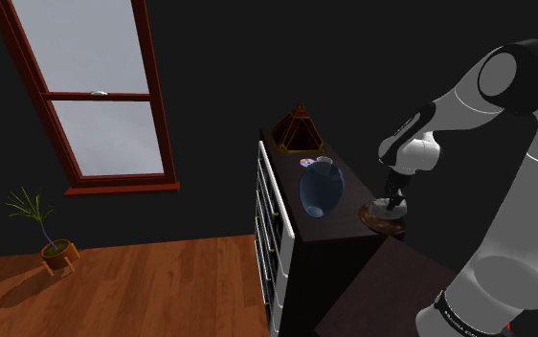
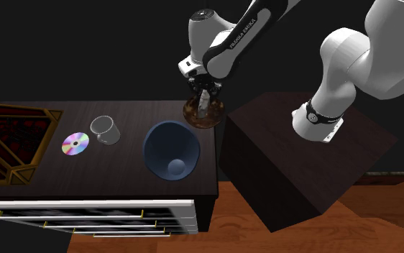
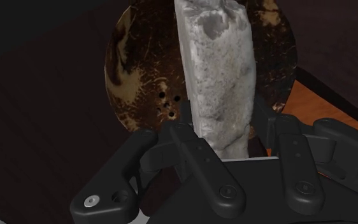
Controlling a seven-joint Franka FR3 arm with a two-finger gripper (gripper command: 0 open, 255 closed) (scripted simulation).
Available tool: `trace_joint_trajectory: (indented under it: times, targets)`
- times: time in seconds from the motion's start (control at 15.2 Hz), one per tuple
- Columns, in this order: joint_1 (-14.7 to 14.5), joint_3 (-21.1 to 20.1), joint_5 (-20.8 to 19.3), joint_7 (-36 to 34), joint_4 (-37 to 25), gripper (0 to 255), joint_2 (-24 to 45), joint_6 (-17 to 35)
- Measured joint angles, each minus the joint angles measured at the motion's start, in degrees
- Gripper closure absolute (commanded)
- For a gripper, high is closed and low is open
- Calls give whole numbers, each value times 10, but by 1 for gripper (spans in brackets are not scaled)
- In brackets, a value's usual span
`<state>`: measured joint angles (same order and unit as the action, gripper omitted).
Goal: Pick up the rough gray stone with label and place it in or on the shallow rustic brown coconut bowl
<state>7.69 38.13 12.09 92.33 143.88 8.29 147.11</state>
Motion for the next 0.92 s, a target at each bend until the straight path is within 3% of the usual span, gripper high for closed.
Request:
trace_joint_trajectory:
  times: [0.46, 0.53, 0.92]
  targets:
    - [3, -6, 15, 9, -2, 255, 12, 7]
    - [3, -6, 15, 9, -1, 0, 12, 7]
    - [3, -6, 15, 9, -2, 0, 12, 7]
